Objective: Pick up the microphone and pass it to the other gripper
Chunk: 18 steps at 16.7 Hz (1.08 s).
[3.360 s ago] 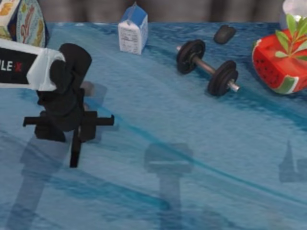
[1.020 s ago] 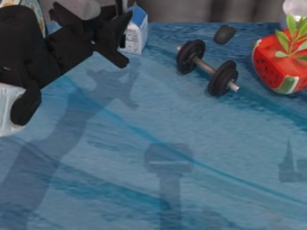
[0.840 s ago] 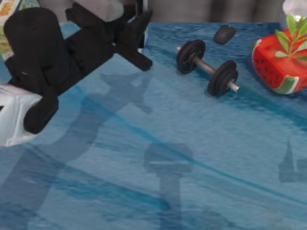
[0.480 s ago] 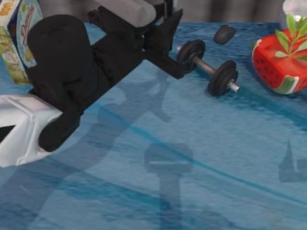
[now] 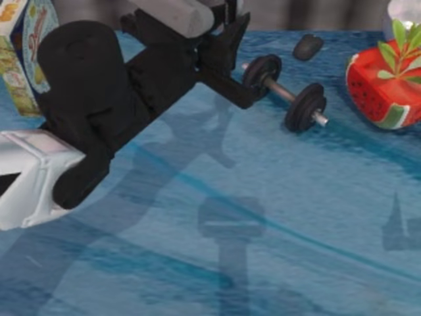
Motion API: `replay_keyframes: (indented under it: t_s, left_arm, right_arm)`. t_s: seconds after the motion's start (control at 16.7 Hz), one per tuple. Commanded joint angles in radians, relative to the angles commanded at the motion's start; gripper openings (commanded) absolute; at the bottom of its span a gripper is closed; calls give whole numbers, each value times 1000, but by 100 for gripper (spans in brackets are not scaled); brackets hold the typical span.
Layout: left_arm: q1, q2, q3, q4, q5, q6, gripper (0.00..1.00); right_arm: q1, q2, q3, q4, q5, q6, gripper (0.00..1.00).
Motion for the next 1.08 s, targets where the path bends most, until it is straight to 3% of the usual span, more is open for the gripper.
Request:
replay_keyframes:
  t_s: [0.18,0.36,1.08]
  left_arm:
    - [0,0,0,0,0,0,0]
    - [0,0,0,0,0,0,0]
    - [0,0,0,0,0,0,0]
  right_arm:
    - [8,13,10,5,-6,-1,100]
    - [62,111,82,42,-40,-5,100]
    - [432,1002,650,358,-274,-22,100]
